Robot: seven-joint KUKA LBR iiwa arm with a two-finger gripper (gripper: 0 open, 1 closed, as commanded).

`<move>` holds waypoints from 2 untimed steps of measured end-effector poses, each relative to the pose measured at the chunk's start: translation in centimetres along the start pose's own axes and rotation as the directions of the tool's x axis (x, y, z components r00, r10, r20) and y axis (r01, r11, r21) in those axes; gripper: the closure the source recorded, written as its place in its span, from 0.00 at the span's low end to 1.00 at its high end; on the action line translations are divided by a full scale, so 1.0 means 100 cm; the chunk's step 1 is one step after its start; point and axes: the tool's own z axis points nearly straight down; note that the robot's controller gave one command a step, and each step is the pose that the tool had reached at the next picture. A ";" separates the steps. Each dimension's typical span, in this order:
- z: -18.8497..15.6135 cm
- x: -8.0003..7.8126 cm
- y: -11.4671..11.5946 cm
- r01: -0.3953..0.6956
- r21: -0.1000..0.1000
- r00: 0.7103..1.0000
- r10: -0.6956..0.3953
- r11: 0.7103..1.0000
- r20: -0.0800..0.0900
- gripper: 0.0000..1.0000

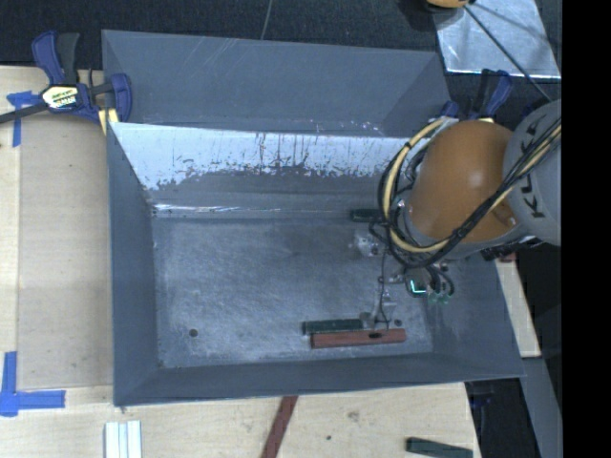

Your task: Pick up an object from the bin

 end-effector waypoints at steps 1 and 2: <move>-0.004 -0.002 0.000 0.001 0.001 1.000 -0.001 1.000 0.008 0.00; 0.014 0.011 0.001 0.121 0.002 0.993 -0.121 0.993 0.011 0.00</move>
Offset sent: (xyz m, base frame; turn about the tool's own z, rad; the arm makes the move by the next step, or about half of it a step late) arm -0.0344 0.0026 -0.0415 -0.2806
